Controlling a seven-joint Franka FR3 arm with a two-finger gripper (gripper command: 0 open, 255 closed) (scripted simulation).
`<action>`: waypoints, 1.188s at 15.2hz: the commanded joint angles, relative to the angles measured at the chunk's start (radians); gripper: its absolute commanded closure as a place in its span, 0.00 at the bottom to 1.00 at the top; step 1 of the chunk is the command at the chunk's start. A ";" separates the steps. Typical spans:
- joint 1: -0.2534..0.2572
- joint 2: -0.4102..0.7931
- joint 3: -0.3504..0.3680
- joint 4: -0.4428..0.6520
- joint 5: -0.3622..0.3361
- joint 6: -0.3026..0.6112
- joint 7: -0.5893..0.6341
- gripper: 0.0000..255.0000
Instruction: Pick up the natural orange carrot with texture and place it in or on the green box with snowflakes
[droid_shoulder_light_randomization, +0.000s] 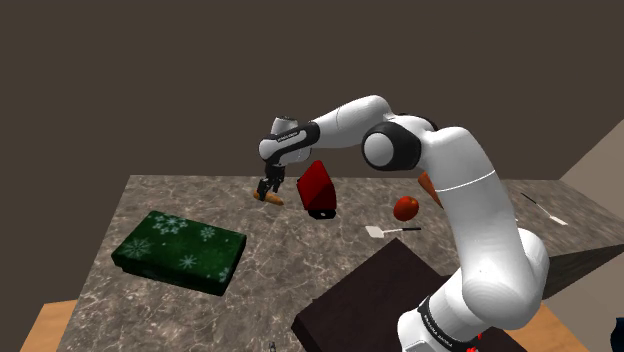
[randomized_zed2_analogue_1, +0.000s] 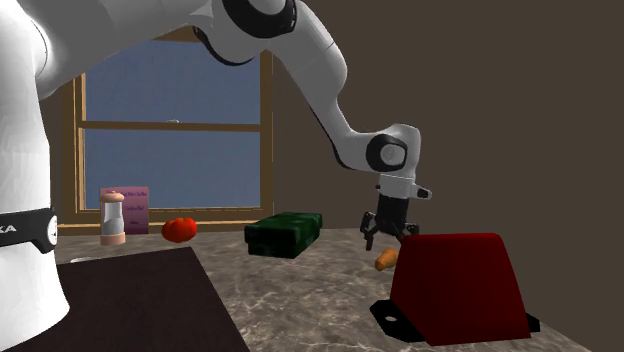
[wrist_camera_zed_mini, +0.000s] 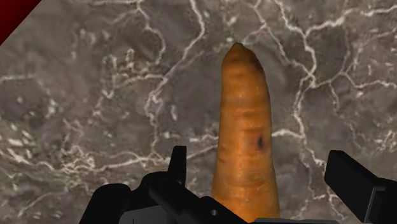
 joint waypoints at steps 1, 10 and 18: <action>0.001 0.024 0.001 0.014 0.000 0.010 -0.001 0.00; 0.002 0.039 0.002 0.019 0.001 0.021 -0.001 0.00; 0.002 0.039 0.002 0.019 0.001 0.021 -0.001 1.00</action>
